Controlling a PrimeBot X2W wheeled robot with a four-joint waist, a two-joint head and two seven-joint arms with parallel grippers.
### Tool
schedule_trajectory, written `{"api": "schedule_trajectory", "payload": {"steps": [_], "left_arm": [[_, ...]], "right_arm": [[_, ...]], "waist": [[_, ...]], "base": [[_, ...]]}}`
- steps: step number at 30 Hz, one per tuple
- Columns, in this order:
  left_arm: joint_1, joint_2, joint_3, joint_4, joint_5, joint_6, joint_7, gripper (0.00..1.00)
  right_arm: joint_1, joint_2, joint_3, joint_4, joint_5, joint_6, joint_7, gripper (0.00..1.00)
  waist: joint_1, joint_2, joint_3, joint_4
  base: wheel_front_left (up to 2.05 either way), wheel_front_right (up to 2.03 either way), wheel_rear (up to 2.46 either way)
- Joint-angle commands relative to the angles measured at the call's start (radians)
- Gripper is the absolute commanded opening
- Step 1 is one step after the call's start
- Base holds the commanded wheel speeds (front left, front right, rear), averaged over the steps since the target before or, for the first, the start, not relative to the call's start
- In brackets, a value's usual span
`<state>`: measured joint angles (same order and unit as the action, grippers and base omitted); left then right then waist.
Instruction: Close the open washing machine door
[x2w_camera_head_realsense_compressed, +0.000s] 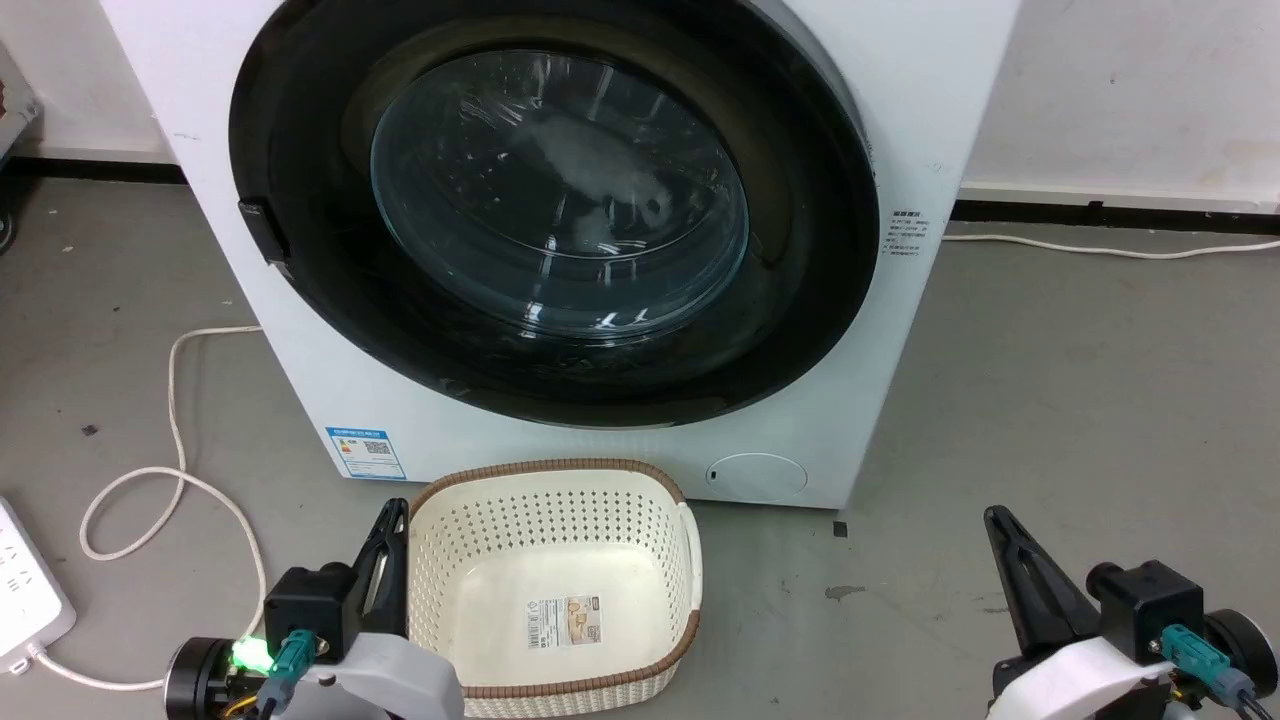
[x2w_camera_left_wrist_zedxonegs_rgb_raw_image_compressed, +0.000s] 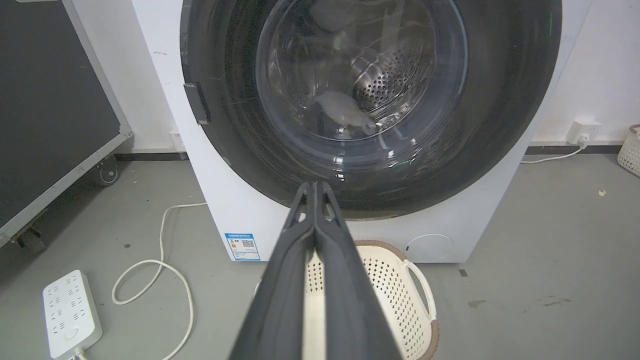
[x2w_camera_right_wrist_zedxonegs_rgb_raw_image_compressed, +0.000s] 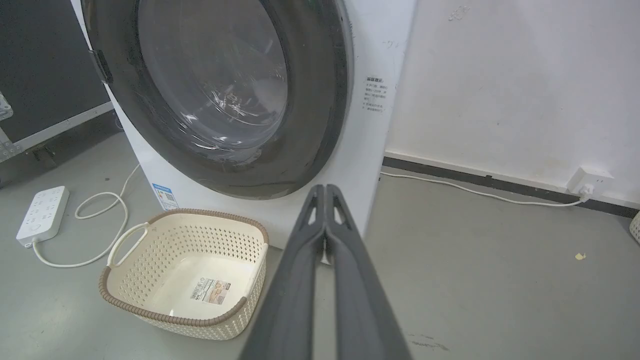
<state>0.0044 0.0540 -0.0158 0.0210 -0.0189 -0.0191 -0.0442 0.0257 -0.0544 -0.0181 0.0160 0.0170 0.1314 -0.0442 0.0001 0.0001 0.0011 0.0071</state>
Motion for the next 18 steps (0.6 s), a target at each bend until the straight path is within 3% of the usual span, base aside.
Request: {"api": "schedule_trajectory", "payload": {"steps": [1,18], "left_arm": [[-0.004,0.0,0.004,-0.006,0.009,0.008,0.007,0.0],[-0.004,-0.004,0.016,-0.021,0.019,0.019,0.044,0.0]], "right_arm": [[-0.018,0.004,0.004,-0.008,-0.004,-0.001,0.007,0.0],[-0.026,0.004,0.018,-0.016,-0.017,-0.001,0.044,0.0]], "waist": [[-0.0001,-0.0001,0.0,-0.001],[-0.0001,-0.0001,-0.001,-0.007]], "base": [[0.0,0.0,0.0],[0.0,0.0,0.0]]}}
